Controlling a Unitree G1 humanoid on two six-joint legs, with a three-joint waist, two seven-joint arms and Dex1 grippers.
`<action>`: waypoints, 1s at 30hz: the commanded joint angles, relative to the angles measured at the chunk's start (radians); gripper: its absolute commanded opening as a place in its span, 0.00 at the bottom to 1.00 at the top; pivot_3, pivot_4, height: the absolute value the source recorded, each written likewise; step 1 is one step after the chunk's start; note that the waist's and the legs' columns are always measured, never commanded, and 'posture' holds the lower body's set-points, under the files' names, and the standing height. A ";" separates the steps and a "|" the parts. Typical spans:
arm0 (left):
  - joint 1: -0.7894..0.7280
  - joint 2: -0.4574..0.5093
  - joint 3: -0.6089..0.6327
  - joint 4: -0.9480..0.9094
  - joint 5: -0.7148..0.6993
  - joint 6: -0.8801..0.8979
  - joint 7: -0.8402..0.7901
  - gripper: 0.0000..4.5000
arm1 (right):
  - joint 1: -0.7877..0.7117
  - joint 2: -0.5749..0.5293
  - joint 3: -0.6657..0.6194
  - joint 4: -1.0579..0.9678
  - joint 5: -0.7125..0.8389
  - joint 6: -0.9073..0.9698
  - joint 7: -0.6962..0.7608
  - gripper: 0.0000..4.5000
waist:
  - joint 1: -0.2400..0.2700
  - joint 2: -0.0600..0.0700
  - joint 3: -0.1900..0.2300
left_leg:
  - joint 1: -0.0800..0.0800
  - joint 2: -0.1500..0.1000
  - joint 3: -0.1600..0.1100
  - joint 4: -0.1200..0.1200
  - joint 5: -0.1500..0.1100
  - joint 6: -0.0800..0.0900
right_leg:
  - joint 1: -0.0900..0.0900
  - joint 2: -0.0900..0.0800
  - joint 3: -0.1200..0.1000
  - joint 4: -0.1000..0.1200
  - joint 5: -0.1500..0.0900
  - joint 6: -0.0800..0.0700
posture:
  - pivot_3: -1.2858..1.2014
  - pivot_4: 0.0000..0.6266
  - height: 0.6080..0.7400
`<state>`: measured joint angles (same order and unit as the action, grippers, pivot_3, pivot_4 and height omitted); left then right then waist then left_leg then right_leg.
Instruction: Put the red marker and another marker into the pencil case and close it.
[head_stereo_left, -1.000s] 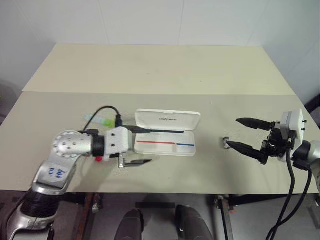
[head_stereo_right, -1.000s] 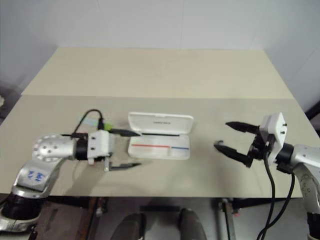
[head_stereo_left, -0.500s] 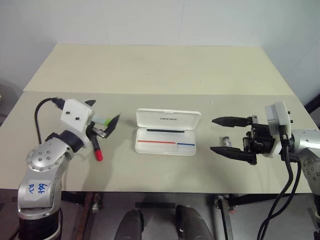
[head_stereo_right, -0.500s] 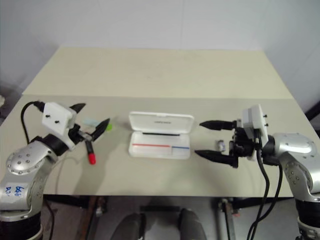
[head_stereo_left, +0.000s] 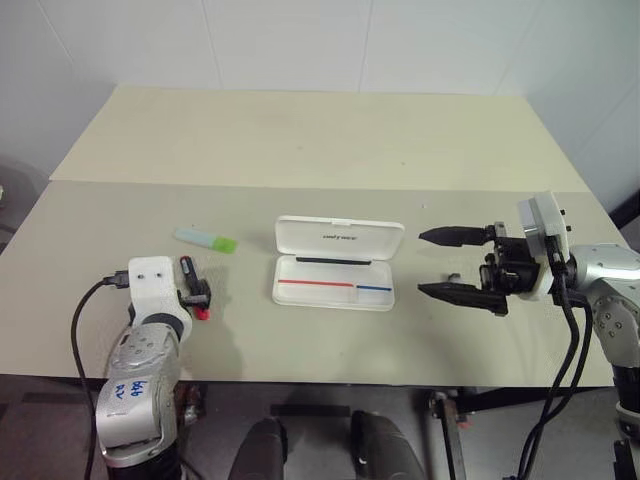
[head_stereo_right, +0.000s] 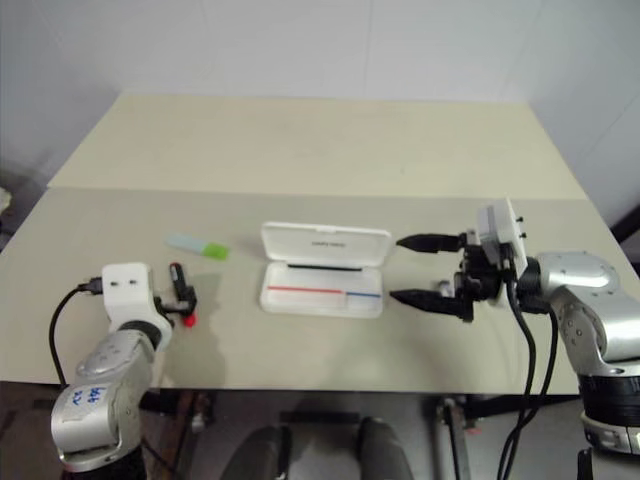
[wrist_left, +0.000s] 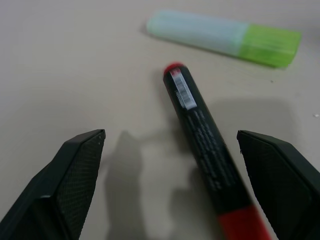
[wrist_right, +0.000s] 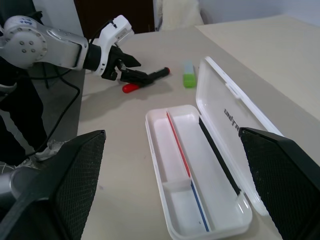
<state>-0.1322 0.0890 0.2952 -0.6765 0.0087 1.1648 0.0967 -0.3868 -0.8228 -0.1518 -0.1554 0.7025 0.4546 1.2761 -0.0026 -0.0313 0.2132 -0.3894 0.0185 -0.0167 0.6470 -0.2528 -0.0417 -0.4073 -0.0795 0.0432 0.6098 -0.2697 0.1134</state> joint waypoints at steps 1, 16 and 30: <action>-0.043 -0.023 0.019 -0.015 0.001 0.029 0.018 0.99 | -0.011 0.000 -0.011 -0.019 0.000 -0.020 0.008 1.00 | 0.000 0.000 0.000 | 0.000 0.000 0.000 0.000 0.000 0.000 | 0.000 0.000 0.000 0.000 0.000 0.000 | 0.52 0.24 1.00; -0.177 -0.079 0.159 0.061 -0.009 0.200 0.026 0.24 | 0.019 0.000 -0.034 -0.030 -0.011 -0.037 -0.016 1.00 | 0.001 0.000 0.000 | 0.000 0.000 0.000 0.000 0.000 0.000 | 0.001 0.000 0.000 -0.002 0.001 0.000 | 0.52 0.24 1.00; -0.342 0.397 0.038 0.159 -0.094 -0.133 -0.299 0.12 | 0.014 -0.004 -0.053 -0.020 -0.012 -0.052 -0.019 1.00 | -0.002 -0.003 0.001 | -0.001 0.000 0.000 -0.002 0.000 0.000 | -0.001 0.000 0.000 -0.006 0.002 -0.001 | 0.52 0.24 1.00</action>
<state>-0.4563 0.4322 0.3800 -0.4961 -0.0512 1.1599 -0.1018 -0.3676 -0.8188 -0.1628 -0.1557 0.6717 0.4141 1.2577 -0.0050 -0.0340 0.2146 -0.3909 0.0186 -0.0163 0.6446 -0.2527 -0.0421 -0.4079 -0.0794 0.0430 0.6038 -0.2673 0.1121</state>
